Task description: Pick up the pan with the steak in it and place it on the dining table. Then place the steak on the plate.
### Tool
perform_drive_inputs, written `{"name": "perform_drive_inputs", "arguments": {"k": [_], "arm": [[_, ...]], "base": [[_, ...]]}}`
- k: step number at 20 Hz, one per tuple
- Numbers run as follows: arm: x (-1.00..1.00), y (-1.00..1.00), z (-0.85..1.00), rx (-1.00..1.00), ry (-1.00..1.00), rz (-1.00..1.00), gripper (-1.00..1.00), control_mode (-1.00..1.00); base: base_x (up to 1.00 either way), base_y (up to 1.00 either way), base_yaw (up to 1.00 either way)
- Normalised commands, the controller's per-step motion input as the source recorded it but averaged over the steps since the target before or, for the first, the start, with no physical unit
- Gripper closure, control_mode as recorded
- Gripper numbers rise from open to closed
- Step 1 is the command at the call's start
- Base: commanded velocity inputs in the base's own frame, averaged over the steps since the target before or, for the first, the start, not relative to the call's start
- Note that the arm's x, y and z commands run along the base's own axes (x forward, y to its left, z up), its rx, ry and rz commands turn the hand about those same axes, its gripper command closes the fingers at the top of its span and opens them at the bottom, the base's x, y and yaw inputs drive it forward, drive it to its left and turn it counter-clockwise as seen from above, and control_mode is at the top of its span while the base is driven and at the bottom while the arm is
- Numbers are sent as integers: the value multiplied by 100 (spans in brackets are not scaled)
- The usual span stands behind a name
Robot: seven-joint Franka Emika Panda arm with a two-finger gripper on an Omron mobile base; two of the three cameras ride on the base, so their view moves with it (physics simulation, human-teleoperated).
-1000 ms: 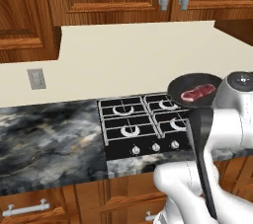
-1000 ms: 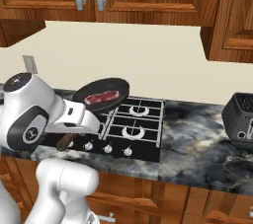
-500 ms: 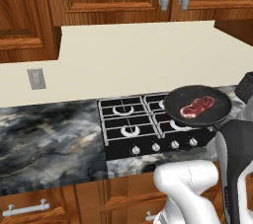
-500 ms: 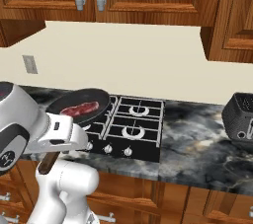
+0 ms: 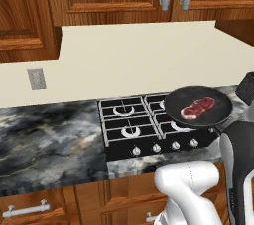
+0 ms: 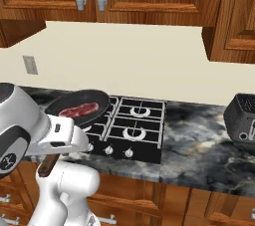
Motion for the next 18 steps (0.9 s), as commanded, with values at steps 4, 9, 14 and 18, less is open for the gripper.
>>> {"name": "perform_drive_inputs", "arguments": {"k": [4, 9, 14, 18], "arm": [[-2, 0, 0, 0, 0, 0, 100, 100], [0, 0, 0, 0, 0, 0, 100, 100], [0, 0, 0, 0, 0, 0, 100, 100], [0, 0, 0, 0, 0, 0, 100, 100]], "base": [[-5, 0, 2], [-23, 1, 39], [-7, 0, 49], [-7, 0, 49]]}}
